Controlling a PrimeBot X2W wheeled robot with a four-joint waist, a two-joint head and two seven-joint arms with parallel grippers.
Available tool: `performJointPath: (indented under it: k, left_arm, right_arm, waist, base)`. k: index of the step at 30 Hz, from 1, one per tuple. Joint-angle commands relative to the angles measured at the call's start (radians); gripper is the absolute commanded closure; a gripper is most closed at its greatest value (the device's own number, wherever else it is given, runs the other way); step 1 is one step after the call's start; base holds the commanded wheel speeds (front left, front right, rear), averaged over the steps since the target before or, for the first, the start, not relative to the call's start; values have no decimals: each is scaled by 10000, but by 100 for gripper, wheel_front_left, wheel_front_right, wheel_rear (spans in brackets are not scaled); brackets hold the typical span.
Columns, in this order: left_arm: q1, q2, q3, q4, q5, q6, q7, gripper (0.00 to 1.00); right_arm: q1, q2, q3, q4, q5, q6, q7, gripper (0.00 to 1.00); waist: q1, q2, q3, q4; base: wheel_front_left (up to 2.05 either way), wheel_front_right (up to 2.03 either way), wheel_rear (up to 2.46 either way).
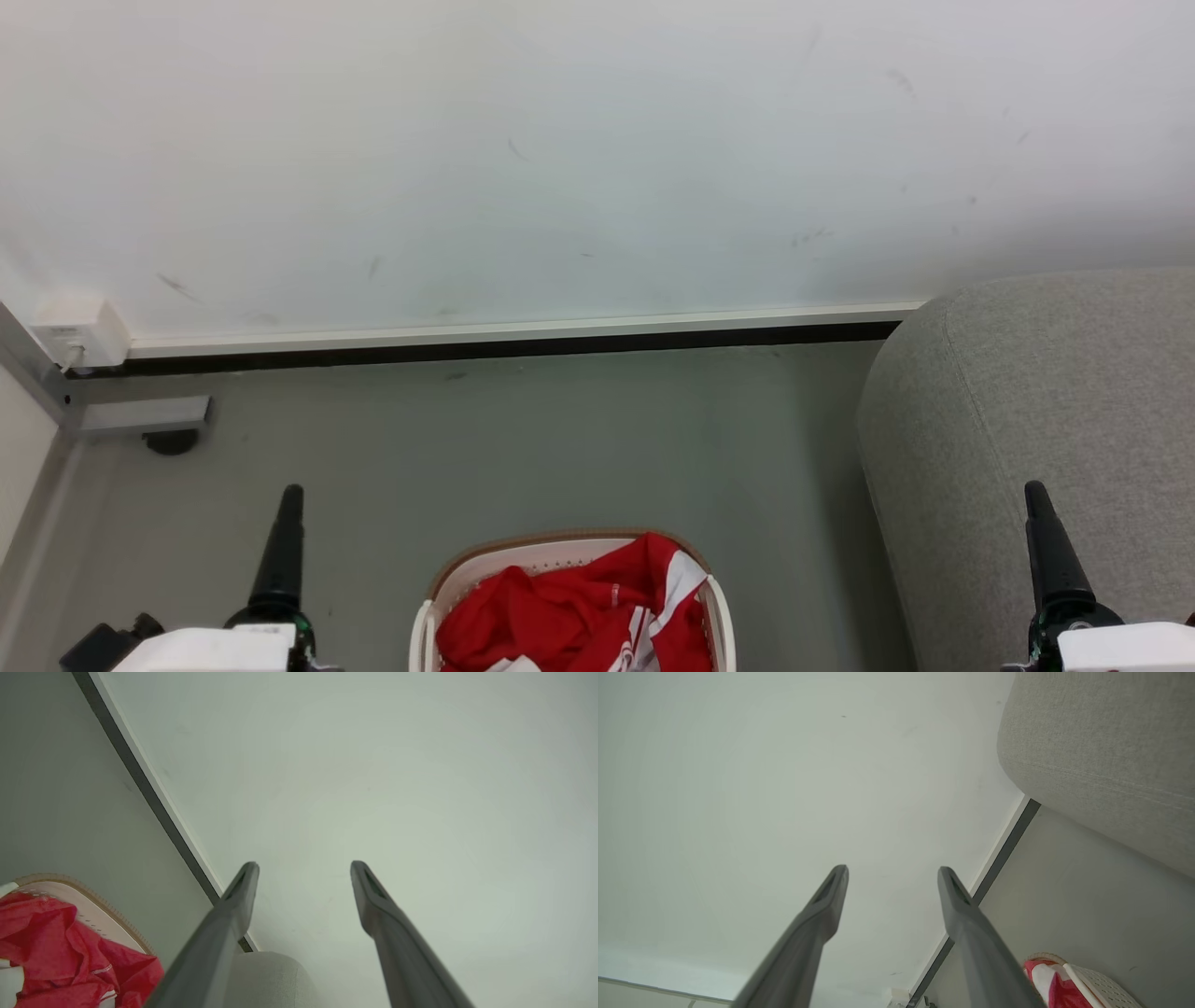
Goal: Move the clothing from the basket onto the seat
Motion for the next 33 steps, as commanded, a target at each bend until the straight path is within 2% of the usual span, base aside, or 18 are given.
performJointPath:
  k: [1, 17, 26, 33]
  left_arm:
    - [-241, 75, 2, -221, 302, -5, -73, 0]
    - [-165, 92, -106, -672, 4072, -3, -647, 0]
    - [-151, 99, -301, -794, 6209, 267, -942, 0]
    - [-95, 163, -537, -815, 7383, 484, -1148, 0]
  right_arm:
    - [-147, -82, 31, -188, -251, -5, -71, 0]
    - [-122, -5, 120, -334, -3726, -7, -655, 0]
    - [-33, 54, 101, -418, -5726, -9, -936, 0]
    - [13, 53, 212, -313, -7117, -10, -1151, 0]
  waist:
    - [0, 0, 0, -4]
    - [0, 0, 7, -3]
    - [0, 0, -6, -5]
    - [0, 0, -22, -2]
  base:
    - [0, 0, 0]
    - [0, 0, 0]
    - [0, 0, 0]
    - [0, 0, 0]
